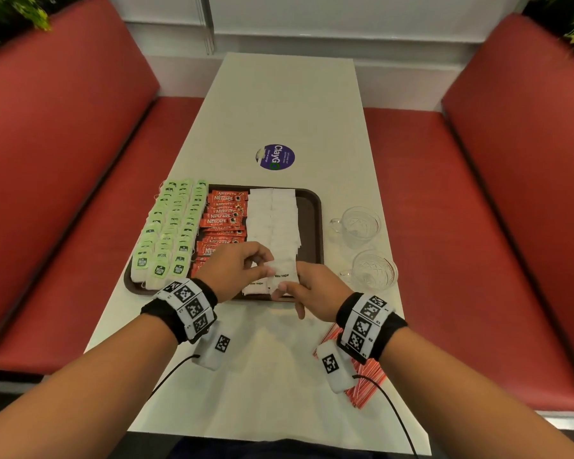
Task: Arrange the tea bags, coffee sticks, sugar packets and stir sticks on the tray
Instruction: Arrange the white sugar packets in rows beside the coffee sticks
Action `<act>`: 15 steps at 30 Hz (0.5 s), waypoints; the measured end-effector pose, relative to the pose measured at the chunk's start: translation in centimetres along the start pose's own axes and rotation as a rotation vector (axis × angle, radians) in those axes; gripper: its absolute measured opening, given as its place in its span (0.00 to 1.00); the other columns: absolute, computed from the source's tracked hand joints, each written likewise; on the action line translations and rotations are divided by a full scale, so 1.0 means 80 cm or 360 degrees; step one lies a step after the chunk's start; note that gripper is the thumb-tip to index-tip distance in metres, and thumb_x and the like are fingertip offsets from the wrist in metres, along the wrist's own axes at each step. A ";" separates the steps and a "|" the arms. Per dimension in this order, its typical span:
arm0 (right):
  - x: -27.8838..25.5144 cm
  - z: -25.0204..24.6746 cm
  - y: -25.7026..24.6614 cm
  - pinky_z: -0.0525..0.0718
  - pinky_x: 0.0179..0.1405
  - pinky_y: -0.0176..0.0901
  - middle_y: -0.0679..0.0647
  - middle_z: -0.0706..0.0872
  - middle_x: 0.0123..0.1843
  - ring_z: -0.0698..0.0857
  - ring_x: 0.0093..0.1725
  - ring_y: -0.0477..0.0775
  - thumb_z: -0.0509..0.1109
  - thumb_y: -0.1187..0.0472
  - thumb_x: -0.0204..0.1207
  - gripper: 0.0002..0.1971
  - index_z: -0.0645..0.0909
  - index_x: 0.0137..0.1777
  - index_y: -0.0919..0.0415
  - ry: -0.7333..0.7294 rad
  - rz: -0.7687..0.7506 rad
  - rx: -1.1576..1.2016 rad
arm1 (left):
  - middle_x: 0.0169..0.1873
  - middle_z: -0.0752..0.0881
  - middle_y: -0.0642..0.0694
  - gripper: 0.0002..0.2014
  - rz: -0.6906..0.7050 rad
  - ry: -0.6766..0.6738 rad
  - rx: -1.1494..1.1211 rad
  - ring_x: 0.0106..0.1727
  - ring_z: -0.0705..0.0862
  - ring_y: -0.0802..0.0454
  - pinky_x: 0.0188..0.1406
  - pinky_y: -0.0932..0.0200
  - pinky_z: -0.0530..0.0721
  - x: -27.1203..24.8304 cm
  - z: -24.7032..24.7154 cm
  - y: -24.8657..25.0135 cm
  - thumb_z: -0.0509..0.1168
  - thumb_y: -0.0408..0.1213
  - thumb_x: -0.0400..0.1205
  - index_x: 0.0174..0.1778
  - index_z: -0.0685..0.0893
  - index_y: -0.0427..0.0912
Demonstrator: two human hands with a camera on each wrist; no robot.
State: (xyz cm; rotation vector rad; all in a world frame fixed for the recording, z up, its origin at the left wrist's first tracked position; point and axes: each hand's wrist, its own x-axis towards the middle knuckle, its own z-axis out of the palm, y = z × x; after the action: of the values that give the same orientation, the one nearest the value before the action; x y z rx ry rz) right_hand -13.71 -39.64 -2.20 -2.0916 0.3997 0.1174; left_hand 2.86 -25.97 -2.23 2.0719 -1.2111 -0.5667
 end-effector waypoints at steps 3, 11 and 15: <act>-0.002 -0.006 -0.003 0.89 0.46 0.46 0.41 0.93 0.42 0.89 0.28 0.55 0.62 0.48 0.87 0.14 0.81 0.58 0.58 0.0088 0.0075 0.0029 | 0.40 0.83 0.62 0.12 0.0121 0.0027 0.0024 0.37 0.78 0.58 0.36 0.70 0.75 0.002 0.003 0.004 0.78 0.47 0.75 0.51 0.85 0.59; -0.001 -0.013 0.005 0.89 0.44 0.52 0.51 0.92 0.32 0.89 0.31 0.57 0.65 0.44 0.84 0.21 0.82 0.44 0.64 0.0201 0.0188 -0.0023 | 0.43 0.88 0.59 0.08 0.0272 0.0114 0.0051 0.41 0.82 0.63 0.40 0.70 0.74 0.012 0.010 0.009 0.75 0.44 0.79 0.51 0.92 0.48; 0.000 -0.023 0.015 0.89 0.44 0.49 0.48 0.91 0.31 0.87 0.27 0.50 0.63 0.45 0.85 0.19 0.84 0.42 0.60 0.0205 0.0268 -0.0312 | 0.43 0.89 0.59 0.06 0.0158 0.0226 0.0110 0.42 0.83 0.62 0.43 0.66 0.78 0.022 0.008 0.005 0.73 0.45 0.81 0.51 0.92 0.50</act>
State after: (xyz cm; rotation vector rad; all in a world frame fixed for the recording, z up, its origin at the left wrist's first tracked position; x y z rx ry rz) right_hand -14.28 -41.78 -2.21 -2.2632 0.6655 0.1259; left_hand 3.05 -27.90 -2.41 2.0581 -1.2581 -0.3301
